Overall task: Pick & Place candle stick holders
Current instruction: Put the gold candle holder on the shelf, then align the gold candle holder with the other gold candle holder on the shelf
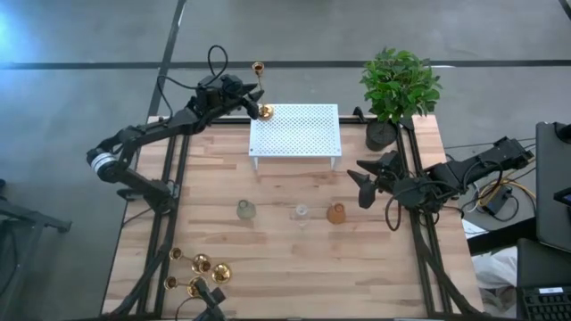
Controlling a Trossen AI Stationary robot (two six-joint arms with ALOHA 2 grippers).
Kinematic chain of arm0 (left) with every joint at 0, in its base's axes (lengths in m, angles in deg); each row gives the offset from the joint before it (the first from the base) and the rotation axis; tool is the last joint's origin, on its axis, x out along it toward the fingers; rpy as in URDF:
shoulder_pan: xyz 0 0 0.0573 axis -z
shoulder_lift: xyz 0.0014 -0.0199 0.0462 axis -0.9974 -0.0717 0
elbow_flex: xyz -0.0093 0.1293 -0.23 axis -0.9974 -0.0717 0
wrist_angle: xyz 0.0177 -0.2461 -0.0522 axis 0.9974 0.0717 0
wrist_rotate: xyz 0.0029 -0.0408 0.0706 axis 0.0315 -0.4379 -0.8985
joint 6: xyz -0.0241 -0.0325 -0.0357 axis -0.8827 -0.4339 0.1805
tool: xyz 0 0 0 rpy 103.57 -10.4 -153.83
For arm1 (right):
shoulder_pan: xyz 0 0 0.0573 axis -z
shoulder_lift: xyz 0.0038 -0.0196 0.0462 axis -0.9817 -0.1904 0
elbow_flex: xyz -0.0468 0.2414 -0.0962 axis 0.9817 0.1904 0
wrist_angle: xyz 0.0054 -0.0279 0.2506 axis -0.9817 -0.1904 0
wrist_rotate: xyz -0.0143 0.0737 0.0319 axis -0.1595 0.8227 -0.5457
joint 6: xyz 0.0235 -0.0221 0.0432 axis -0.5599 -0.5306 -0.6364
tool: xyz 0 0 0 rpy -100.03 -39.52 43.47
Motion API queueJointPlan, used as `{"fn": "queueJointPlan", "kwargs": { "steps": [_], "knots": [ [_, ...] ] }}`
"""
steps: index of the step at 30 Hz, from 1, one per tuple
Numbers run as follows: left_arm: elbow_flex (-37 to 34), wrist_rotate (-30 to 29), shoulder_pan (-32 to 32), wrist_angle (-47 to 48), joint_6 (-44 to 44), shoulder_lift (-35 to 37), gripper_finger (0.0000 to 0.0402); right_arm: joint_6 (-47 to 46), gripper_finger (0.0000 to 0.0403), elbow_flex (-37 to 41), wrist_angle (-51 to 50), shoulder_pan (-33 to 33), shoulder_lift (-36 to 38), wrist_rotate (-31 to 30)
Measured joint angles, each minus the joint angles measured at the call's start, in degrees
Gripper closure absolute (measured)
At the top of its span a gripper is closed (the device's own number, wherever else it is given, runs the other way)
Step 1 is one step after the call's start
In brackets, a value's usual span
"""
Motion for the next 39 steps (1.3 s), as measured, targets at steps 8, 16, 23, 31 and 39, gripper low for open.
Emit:
{"fn": "queueJointPlan", "kwargs": {
  "steps": [8, 16, 23, 31, 39],
  "knots": [
    [0.0, 0.4, 0.0, 14.3, 2.5, 6.9, 0.0209, -0.4, 0.0193, 0.0, 0.0, 0.0, 0.0, 0.0],
    [0.0, 6.6, 0.1, 29.5, 0.2, 23.3, 0.0209, -1.1, 0.0193, 0.0, 0.0, 0.0, 0.0, 0.0],
    [0.5, 9.7, 0.2, 44.4, -0.7, 40.5, 0.0209, -0.7, 0.0193, 0.0, -0.1, 0.4, 0.0, 0.0],
    [1.4, 14.7, 0.2, 55.9, -6.1, 51.1, 0.0209, 3.4, 0.0193, 0.0, -0.1, 2.2, 0.0, 0.0],
    [1.4, 22.5, 0.2, 73.2, -9.6, 54.3, 0.0209, 3.7, 0.0193, 0.0, 0.0, 2.9, 0.0, 0.1]
  ]
}}
